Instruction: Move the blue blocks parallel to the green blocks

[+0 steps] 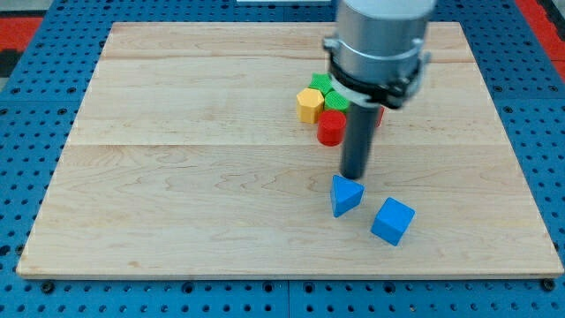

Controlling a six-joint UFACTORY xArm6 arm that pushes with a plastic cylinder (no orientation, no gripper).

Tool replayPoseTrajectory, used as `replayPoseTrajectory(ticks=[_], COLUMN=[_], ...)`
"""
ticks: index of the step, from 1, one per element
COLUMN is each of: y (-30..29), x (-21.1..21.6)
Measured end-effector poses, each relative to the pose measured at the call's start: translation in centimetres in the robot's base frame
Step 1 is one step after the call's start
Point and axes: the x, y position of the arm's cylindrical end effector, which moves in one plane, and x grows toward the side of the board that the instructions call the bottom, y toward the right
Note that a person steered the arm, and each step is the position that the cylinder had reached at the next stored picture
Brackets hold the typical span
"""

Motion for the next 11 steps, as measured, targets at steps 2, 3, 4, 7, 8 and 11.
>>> replayPoseTrajectory(ticks=[2, 3, 4, 7, 8, 11], y=[13.4, 12.9, 8.8, -4.2, -8.1, -10.7], x=[6.2, 10.8, 10.0, 2.1, -0.1, -5.4])
